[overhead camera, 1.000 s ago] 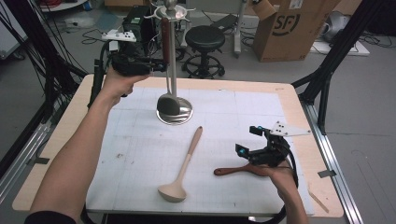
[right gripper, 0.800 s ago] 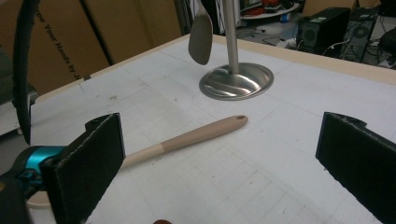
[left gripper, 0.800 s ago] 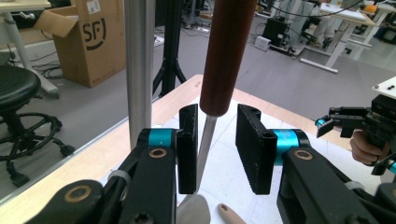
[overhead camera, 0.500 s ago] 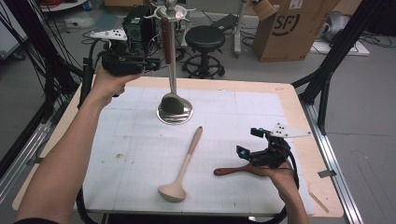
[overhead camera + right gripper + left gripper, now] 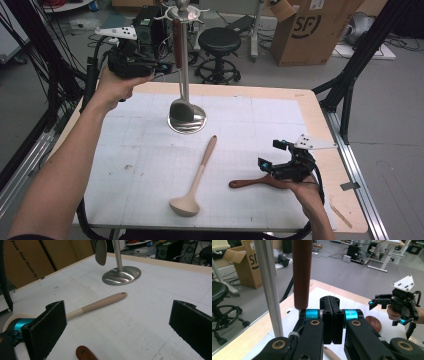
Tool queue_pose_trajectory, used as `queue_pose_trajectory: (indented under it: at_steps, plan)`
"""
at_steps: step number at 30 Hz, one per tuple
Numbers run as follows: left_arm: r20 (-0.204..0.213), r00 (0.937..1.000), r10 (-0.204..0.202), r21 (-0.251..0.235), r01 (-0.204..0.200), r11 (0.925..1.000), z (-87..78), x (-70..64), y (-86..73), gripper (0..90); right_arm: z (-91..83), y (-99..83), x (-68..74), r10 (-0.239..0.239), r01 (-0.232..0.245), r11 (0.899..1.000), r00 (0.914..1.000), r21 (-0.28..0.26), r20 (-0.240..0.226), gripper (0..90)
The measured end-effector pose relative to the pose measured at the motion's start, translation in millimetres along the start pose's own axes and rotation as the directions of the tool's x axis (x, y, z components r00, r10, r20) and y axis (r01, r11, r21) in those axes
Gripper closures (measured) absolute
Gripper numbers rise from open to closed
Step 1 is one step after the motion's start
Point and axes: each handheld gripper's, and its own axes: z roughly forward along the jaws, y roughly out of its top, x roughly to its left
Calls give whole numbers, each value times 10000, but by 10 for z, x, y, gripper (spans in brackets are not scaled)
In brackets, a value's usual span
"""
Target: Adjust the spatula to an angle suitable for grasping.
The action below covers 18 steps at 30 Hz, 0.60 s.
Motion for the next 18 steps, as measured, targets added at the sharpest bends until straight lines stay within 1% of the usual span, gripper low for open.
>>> queue_pose_trajectory:
  at_steps: [3,5,8,10,12,14,18]
  plan:
    - [-89,9999,74,-14,-74,10000,2,-26,61,897,-23,-3,-20,49,-49,9999,10000,-120,25,1]
    - [-18,9999,131,-108,-131,9999,-6,-49,113,897,-32,-3,-27,62,-61,9998,10000,-178,29,0]
    - [-10,9997,255,-282,-255,9993,-19,-97,202,897,-31,-7,-32,59,-59,9999,10000,-159,36,1]
    - [-71,9994,341,-285,-343,9990,-26,-125,277,896,-30,-12,-35,46,-46,9999,10000,-135,14,1]
    - [-39,9992,405,-328,-406,9986,-27,-152,340,897,-25,-19,-37,19,-18,9999,10000,-129,8,1]
    - [-10,9991,431,-487,-431,9979,-18,-197,412,896,-25,-28,-32,70,-71,9999,10000,-92,-21,1]
    - [-5,9979,652,-416,-652,9970,16,-260,525,896,-34,-35,-35,92,-93,9998,10000,-156,-16,1]
